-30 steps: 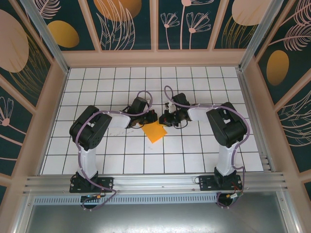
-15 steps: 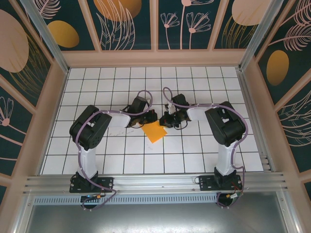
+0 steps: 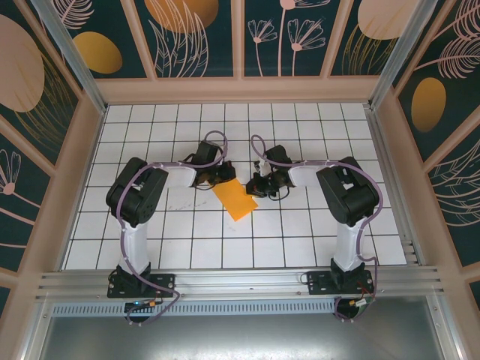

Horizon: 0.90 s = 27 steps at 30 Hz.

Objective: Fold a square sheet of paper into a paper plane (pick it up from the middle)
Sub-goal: First fold in half a square sheet of paper at the center of the table.

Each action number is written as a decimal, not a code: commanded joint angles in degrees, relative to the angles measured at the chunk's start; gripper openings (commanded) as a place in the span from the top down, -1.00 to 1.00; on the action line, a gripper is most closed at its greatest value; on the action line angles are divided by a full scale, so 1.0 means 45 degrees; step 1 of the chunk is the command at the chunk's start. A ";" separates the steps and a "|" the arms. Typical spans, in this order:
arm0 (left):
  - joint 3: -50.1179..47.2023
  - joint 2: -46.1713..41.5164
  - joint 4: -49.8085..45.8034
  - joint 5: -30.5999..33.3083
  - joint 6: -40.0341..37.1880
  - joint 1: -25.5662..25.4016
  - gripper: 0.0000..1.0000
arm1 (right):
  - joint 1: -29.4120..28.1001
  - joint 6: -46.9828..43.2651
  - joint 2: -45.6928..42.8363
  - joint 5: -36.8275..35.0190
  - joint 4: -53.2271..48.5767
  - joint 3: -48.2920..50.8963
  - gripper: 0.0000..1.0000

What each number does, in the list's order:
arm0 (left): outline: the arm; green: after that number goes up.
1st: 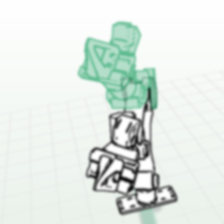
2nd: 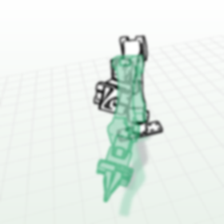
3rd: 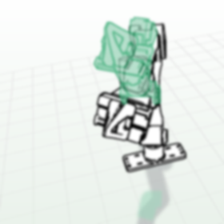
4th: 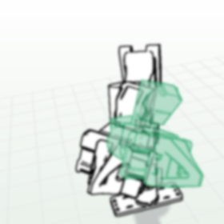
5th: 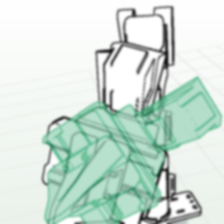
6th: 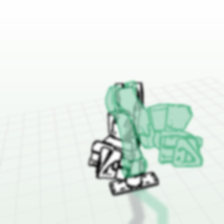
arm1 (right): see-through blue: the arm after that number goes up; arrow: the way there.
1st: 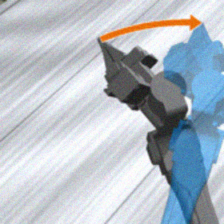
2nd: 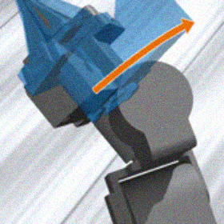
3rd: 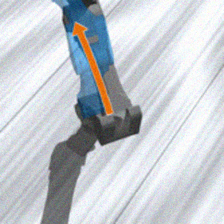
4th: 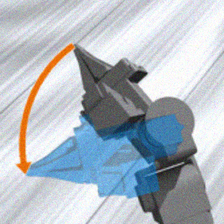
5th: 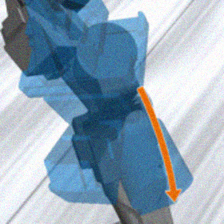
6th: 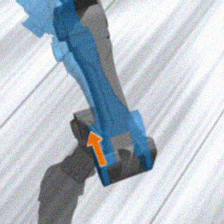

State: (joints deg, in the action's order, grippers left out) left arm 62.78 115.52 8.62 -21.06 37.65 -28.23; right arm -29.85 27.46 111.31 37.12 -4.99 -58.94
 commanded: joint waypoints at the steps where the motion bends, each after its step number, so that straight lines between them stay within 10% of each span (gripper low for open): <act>1: 0.0502 0.0719 -0.0930 0.1688 -0.0524 0.0579 0.96 | -0.0198 -0.0244 0.0635 -0.1120 -0.1766 0.0591 1.00; 27: 0.2694 0.1711 -0.2294 0.2976 -0.1413 0.1273 0.96 | -0.0262 0.0088 0.0120 -0.1375 -0.1683 0.1044 1.00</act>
State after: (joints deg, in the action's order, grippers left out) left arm 74.81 120.60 -3.70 -20.34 32.95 -26.46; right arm -30.44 27.55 110.76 35.38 -2.52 -57.82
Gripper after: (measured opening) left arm 0.066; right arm 0.045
